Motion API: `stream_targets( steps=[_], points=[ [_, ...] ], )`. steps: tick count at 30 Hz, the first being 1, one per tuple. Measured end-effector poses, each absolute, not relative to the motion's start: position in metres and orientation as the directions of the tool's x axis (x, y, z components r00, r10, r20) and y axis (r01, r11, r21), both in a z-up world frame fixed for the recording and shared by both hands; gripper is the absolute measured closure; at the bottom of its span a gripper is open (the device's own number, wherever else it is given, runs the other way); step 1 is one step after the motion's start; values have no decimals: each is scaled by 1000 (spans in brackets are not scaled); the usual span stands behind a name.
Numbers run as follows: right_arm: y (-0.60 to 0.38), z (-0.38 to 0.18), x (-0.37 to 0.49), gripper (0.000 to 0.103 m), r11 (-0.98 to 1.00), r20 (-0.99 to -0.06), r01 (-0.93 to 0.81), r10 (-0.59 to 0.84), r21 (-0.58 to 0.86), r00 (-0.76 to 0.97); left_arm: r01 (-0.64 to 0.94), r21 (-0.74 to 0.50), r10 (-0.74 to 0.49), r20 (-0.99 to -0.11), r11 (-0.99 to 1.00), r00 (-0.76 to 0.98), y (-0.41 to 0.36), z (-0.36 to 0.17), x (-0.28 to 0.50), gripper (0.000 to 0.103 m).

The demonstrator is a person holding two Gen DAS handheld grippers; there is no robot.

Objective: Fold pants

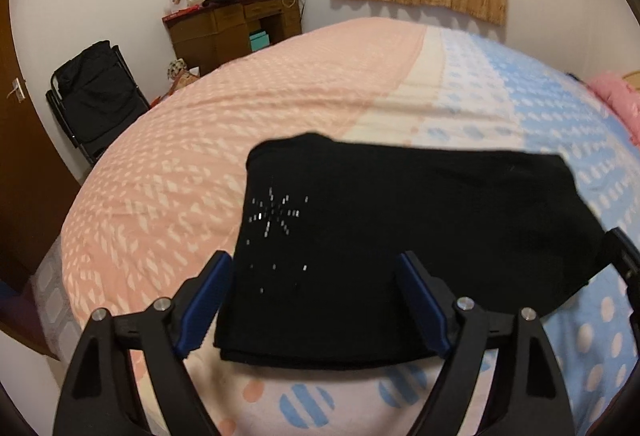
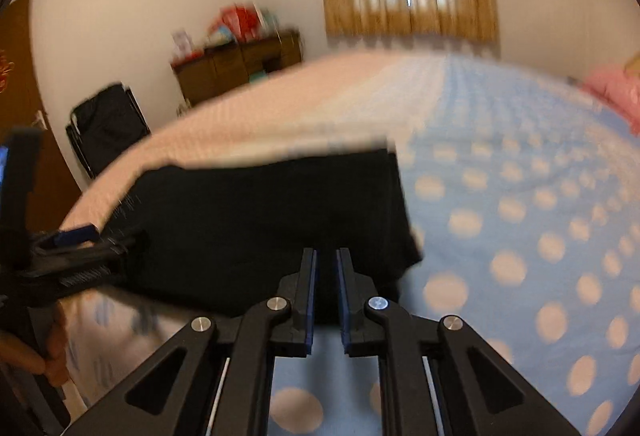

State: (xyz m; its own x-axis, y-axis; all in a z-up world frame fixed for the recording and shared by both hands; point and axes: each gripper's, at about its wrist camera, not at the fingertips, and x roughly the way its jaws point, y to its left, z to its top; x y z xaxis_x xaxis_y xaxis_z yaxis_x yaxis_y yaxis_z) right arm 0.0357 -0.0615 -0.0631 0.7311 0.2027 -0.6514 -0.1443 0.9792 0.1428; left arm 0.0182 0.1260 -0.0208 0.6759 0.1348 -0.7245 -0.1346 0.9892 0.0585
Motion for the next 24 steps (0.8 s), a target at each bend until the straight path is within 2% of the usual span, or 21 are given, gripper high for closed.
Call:
stream_targets(
  steps=[6, 15, 17, 19, 21, 24],
  points=[
    [-66, -57, 27, 93, 971, -634, -158, 238, 181, 736, -150, 44, 133, -741, 988, 658, 132, -30, 16, 14],
    [-65, -39, -16, 91, 957, -582, -169, 280, 238, 763, -145, 50, 135, -736, 988, 664, 128, -27, -3, 15],
    [-65, -35, -29, 84, 955, -569, -158, 277, 251, 774, -143, 42, 128, -729, 989, 673, 127, -25, -10, 15],
    [-67, -32, -40, 58, 953, -553, -140, 271, 269, 788, -135, 31, 116, -715, 990, 689, 125, -22, -19, 15],
    [-68, -29, -54, 47, 951, -529, -123, 261, 283, 807, -130, 26, 109, -711, 991, 694, 123, -19, -26, 13],
    [-67, -26, -67, 47, 954, -511, -118, 249, 275, 823, -126, 24, 107, -702, 992, 704, 123, -17, -39, 12]
  ],
)
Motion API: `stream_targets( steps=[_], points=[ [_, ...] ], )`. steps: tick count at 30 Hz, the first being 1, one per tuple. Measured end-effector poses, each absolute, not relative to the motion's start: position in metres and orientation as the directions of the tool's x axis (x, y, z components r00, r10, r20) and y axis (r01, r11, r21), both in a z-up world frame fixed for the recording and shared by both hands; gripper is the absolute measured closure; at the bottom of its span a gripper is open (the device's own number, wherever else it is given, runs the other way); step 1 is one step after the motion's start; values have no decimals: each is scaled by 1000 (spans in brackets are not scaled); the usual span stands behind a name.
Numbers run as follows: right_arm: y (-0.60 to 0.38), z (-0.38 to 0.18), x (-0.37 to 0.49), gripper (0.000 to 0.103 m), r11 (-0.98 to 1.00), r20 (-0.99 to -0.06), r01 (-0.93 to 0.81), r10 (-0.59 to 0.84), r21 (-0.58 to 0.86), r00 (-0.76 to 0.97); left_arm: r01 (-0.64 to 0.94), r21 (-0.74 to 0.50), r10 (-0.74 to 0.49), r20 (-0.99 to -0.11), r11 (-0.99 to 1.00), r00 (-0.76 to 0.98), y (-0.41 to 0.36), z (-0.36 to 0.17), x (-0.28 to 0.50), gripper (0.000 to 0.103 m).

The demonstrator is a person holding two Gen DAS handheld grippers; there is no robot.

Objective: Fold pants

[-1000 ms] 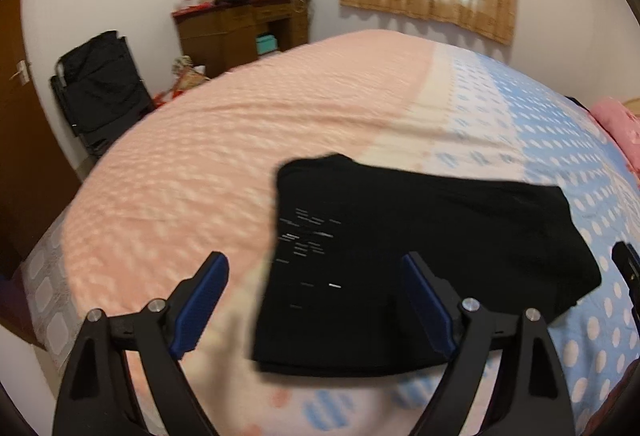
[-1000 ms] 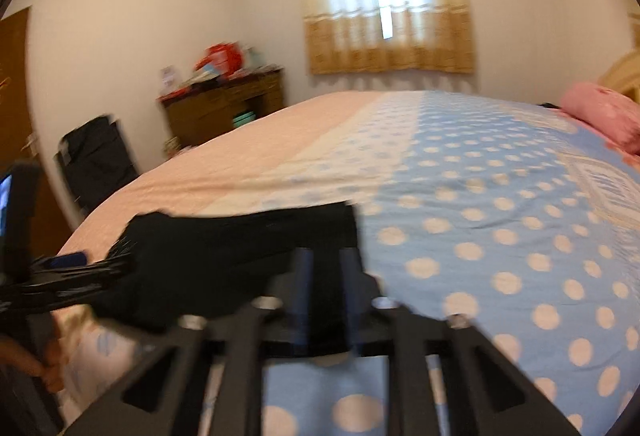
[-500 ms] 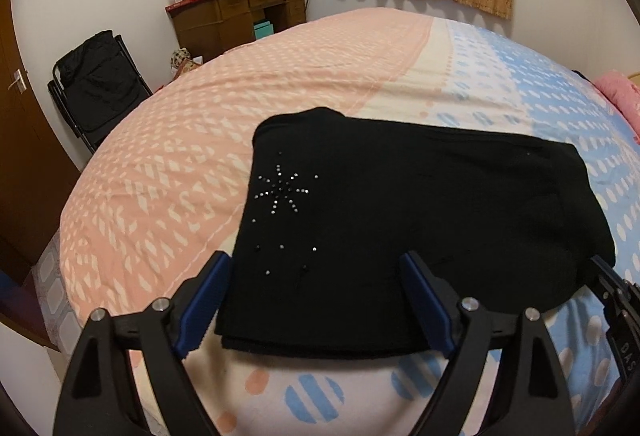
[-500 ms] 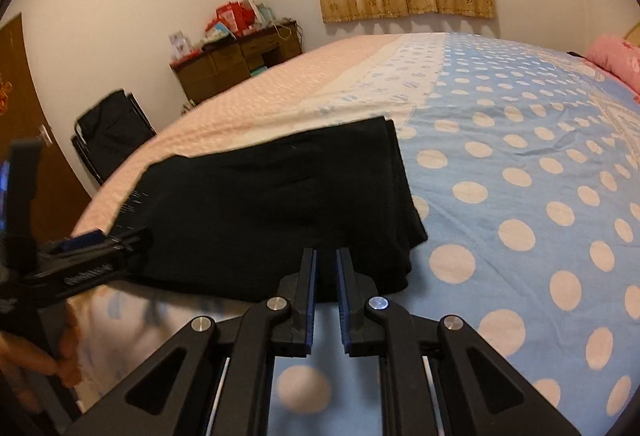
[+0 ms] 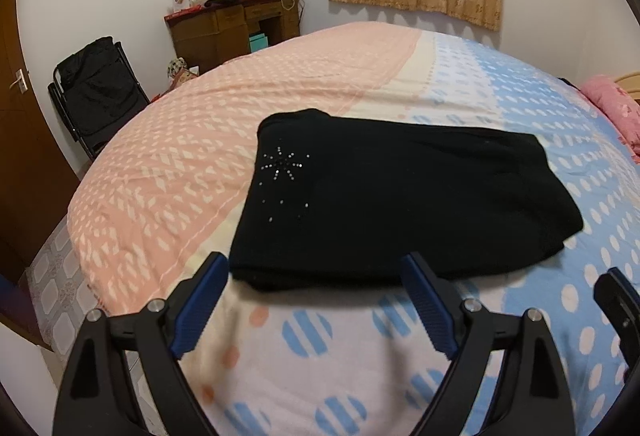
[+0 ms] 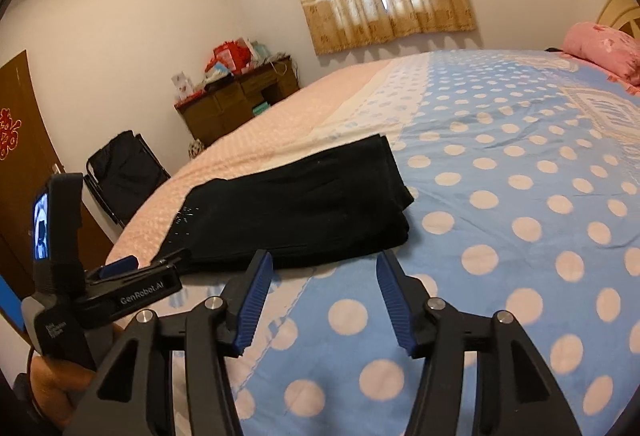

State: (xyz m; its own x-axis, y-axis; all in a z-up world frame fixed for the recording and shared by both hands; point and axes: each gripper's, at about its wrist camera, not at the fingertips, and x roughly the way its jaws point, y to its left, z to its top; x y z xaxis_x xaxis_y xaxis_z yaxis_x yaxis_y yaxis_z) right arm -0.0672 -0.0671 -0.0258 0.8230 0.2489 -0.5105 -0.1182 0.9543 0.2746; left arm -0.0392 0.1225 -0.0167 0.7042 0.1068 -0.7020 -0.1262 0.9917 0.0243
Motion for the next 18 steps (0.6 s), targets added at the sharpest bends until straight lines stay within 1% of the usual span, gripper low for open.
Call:
stream_targets(
  steps=[6, 9, 11, 13, 18],
  points=[
    [-65, -14, -94, 47, 967, -465, -102, 203, 233, 862, -143, 30, 124, -684, 989, 719, 122, -12, -63, 11],
    [-63, -4, -111, 47, 972, -412, -98, 181, 215, 893, -143, 33, 128, -671, 989, 730, 120, -7, -71, 11],
    [-62, 2, -124, 47, 978, -372, -88, 155, 191, 915, -141, 39, 132, -648, 989, 750, 118, -2, -80, 8],
    [-60, 7, -137, 46, 983, -339, -75, 129, 168, 932, -141, 45, 138, -629, 989, 765, 117, 2, -88, 0],
    [-56, 19, -156, 46, 986, -295, -74, 116, 150, 949, -130, 65, 143, -594, 989, 791, 115, 9, -106, 0]
  ],
)
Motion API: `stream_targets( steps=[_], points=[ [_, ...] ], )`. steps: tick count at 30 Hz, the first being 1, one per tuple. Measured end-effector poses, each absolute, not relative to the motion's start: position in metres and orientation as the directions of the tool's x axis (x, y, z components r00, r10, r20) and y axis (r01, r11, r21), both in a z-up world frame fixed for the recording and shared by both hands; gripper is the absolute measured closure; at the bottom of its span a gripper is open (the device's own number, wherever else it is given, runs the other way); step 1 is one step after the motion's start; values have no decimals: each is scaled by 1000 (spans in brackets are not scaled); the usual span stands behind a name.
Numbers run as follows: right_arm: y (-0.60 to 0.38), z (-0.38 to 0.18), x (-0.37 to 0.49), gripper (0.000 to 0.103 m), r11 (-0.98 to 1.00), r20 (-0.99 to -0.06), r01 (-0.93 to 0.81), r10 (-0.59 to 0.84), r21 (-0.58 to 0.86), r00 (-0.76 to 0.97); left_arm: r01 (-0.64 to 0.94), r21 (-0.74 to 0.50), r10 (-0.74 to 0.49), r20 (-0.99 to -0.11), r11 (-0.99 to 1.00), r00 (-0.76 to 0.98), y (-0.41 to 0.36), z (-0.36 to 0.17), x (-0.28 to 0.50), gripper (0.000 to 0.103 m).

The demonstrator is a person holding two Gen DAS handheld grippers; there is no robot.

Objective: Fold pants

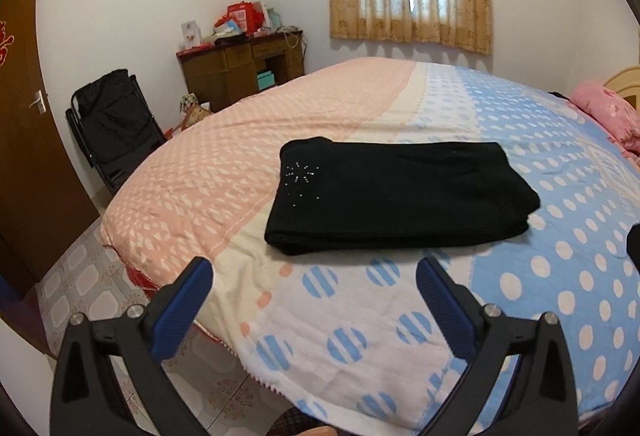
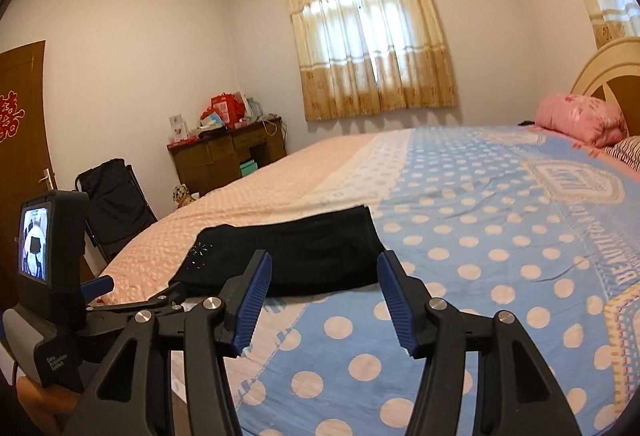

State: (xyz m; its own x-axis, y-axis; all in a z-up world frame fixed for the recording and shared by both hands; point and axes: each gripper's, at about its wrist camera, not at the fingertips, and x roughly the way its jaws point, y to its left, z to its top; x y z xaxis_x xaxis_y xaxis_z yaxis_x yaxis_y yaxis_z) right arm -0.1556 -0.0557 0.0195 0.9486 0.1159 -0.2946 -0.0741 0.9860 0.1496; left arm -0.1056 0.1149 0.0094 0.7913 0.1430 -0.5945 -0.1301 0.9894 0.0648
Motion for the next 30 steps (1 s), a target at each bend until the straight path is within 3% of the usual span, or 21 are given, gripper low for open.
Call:
stream_targets(
  steps=[10, 30],
  points=[
    [-56, 35, -176, 44, 986, -229, -70, 105, 154, 968, -134, 72, 152, -548, 988, 823, 112, 27, -127, 0],
    [-56, 31, -172, 43, 982, -252, -72, 115, 174, 961, -147, 72, 163, -548, 986, 820, 114, 26, -132, 0]
  ],
)
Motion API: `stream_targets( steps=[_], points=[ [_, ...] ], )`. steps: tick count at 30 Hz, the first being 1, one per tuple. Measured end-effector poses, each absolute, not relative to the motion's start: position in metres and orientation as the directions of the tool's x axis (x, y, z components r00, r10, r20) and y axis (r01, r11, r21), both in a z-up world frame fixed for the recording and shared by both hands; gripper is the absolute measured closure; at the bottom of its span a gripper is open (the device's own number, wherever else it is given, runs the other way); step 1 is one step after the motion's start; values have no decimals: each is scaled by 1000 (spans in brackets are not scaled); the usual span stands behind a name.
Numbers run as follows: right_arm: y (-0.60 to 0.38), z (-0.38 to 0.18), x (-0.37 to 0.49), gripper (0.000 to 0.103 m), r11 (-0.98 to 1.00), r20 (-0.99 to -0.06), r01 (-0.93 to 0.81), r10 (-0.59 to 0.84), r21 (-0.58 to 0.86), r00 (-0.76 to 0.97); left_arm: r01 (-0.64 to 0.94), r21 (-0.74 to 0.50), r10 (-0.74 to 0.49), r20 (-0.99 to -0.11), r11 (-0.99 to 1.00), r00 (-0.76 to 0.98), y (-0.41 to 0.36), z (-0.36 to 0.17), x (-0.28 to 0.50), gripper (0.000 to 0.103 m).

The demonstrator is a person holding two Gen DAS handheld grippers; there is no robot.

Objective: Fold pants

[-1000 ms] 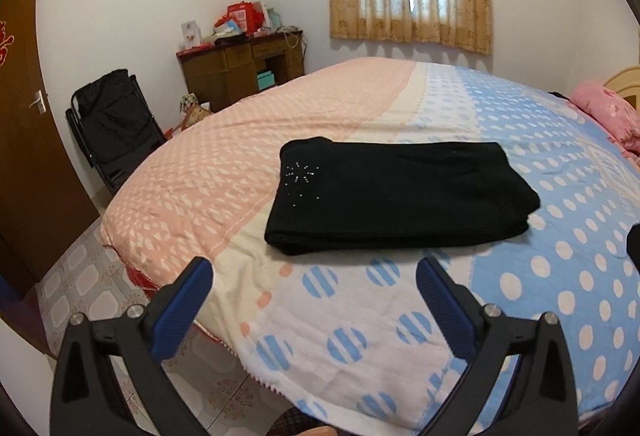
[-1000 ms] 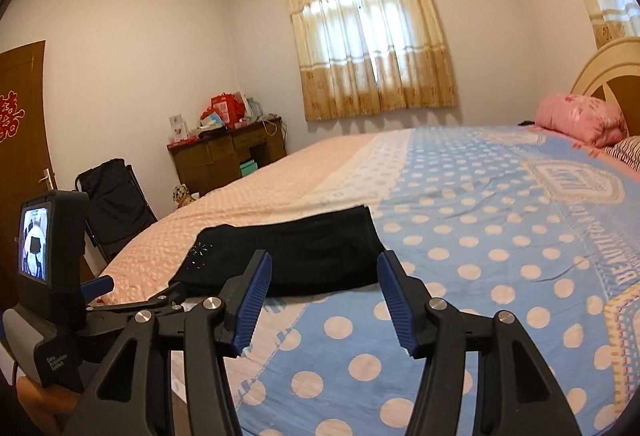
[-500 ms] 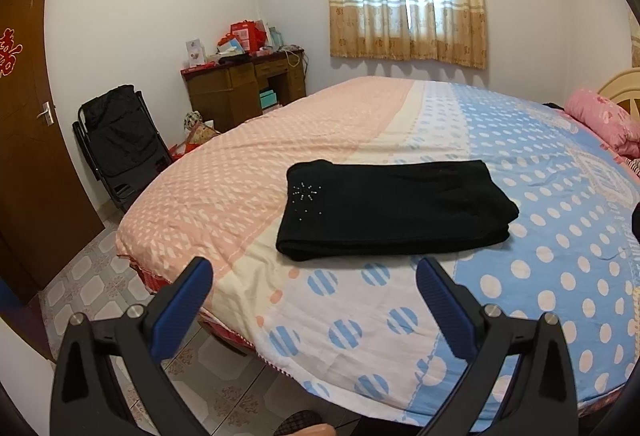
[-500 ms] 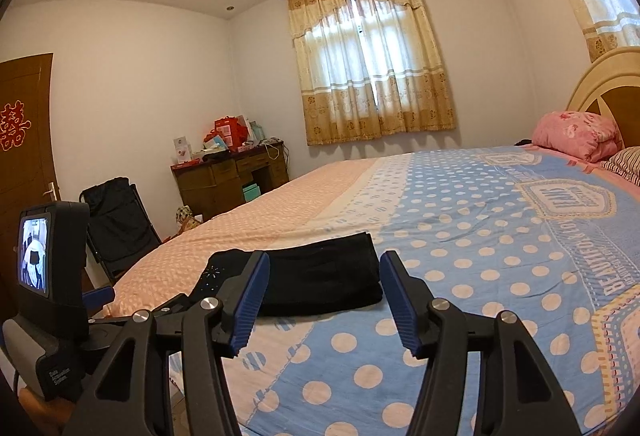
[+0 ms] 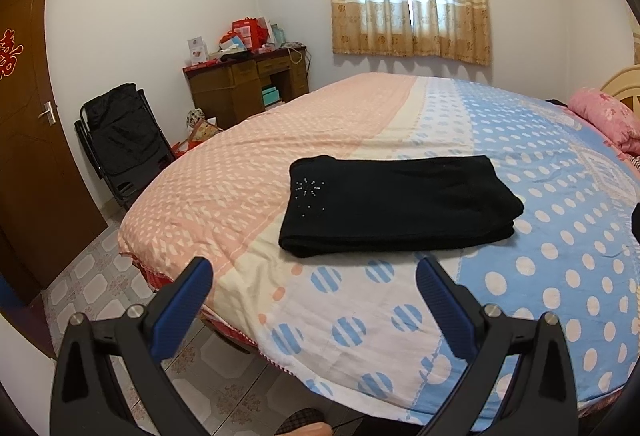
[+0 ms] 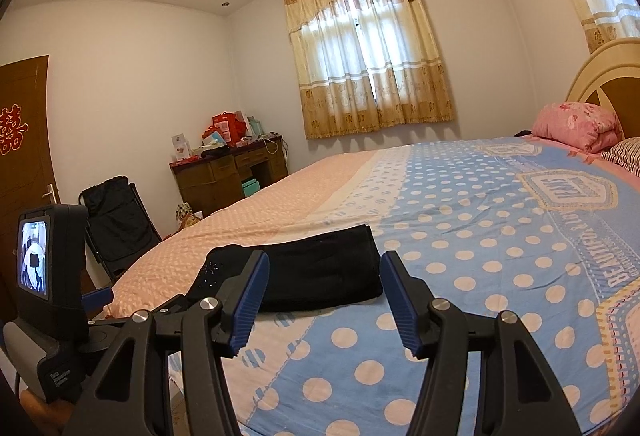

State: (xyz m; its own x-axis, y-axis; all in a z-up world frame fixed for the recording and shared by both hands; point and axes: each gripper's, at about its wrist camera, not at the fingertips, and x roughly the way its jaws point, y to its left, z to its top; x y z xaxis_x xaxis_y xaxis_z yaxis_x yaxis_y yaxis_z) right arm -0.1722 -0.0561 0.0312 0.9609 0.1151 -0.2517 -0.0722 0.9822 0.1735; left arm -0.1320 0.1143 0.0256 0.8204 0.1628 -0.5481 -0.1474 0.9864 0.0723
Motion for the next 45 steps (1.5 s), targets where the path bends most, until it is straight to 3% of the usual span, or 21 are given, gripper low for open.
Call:
stream_targets(
  steps=[45],
  points=[
    [-61, 32, -174, 43, 982, -248, -57, 102, 181, 963, -132, 79, 154, -534, 988, 832, 113, 28, -130, 0]
  ],
)
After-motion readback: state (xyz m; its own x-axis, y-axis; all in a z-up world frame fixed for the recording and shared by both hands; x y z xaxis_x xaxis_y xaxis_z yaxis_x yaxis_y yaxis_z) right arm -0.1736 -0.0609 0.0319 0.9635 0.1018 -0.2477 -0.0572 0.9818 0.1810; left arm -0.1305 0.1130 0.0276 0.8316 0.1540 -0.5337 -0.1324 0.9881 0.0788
